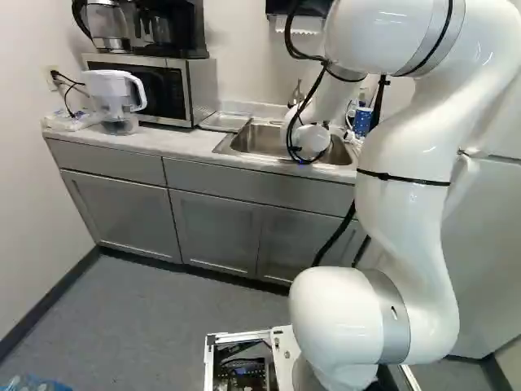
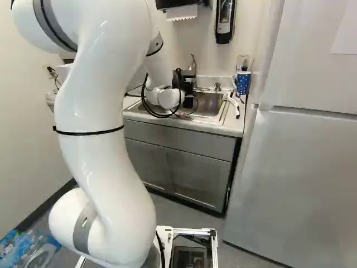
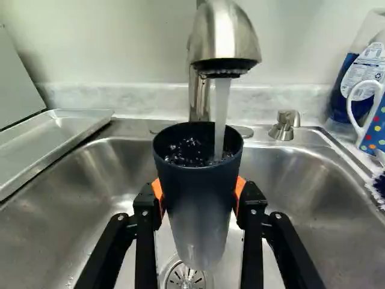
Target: Rinse the cup and place it in the tray
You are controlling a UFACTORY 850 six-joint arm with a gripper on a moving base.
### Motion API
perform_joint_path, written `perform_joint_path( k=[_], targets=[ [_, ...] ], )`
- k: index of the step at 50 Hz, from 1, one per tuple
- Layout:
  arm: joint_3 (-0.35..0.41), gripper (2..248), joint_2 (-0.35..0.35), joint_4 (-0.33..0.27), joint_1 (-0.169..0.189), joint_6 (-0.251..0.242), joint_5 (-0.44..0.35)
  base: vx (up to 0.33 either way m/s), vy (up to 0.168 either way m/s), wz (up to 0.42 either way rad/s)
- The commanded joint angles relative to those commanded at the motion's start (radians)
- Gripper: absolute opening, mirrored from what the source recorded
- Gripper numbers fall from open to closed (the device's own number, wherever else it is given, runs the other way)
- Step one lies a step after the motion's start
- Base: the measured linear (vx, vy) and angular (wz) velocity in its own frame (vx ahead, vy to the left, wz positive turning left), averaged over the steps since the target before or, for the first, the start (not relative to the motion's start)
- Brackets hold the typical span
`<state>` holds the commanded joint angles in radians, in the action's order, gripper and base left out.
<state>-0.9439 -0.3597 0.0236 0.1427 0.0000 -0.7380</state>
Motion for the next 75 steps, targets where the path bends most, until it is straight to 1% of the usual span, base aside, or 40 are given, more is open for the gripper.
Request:
perform_joint_path(
  k=[21,46,63,75],
  targets=[
    [-0.009,125,-0.008,0.000,-0.056,0.000,0.000,0.000,0.000,0.000],
    [-0.003,125,-0.003,0.000,-0.122,0.000,0.000,0.000,0.000,0.000],
    [-0.040,125,-0.013,0.000,-0.167,0.000,0.000,0.000,0.000,0.000],
    [-0.048,125,0.003,0.000,-0.182,0.000,0.000,0.000,0.000,0.000]
  ],
)
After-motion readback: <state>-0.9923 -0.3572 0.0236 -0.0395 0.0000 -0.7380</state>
